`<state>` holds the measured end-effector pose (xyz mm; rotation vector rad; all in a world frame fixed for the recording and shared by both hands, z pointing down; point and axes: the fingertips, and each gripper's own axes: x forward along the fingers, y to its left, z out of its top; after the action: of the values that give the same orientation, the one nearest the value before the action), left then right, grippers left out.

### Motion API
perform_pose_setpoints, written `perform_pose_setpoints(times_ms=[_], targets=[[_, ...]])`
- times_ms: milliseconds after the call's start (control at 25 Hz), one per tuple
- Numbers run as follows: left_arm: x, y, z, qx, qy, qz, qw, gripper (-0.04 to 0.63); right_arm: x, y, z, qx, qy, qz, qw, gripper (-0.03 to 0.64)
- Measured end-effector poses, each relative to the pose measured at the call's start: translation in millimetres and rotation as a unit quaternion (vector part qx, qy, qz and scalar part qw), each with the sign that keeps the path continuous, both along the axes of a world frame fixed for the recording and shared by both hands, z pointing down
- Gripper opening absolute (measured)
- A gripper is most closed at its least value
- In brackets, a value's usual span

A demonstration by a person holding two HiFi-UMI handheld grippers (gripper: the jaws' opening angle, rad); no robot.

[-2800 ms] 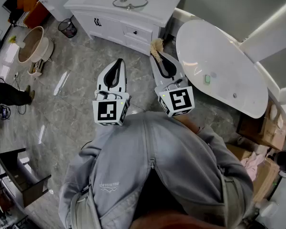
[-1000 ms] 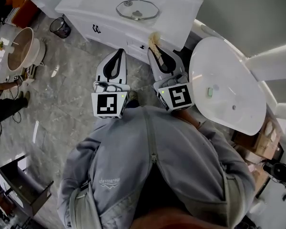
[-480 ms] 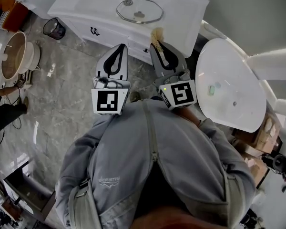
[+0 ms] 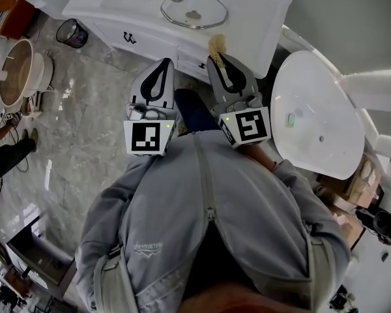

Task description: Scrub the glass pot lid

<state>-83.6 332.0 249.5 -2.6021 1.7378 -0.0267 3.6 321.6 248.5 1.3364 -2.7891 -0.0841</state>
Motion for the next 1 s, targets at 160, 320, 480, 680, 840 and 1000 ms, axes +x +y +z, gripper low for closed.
perform_pose_setpoints(times_ms=[160, 320, 480, 680, 840, 1000], targets=[[-9.4, -17.6, 2.8, 0.001, -0.003, -0.005, 1.0000, 0.008, -9.2, -22.2, 0.0, 0.007, -0.005, -0.006, 1.000, 0.052], [-17.5, -45.4, 7.5, -0.002, -0.002, -0.007, 1.0000, 0.008, -20.3, -52.5, -0.8, 0.010, -0.006, -0.012, 1.000, 0.052], [-20.8, -86.6, 9.0, -0.001, 0.001, -0.008, 1.0000, 0.008, -26.3, -94.6, 2.6, 0.010, -0.002, -0.015, 1.000, 0.052], [-23.3, -150.9, 4.0, 0.002, -0.001, -0.008, 1.0000, 0.008, -29.8, -158.9, 0.3, 0.010, -0.001, -0.015, 1.000, 0.052], [-25.5, -196.7, -0.1, 0.008, -0.005, -0.008, 0.9999, 0.008, -33.5, -202.3, 1.7, 0.009, 0.003, -0.021, 1.000, 0.052], [-26.1, -237.6, 4.7, 0.001, -0.004, -0.009, 1.0000, 0.006, -37.2, -243.8, 7.2, 0.004, 0.005, -0.028, 1.000, 0.052]])
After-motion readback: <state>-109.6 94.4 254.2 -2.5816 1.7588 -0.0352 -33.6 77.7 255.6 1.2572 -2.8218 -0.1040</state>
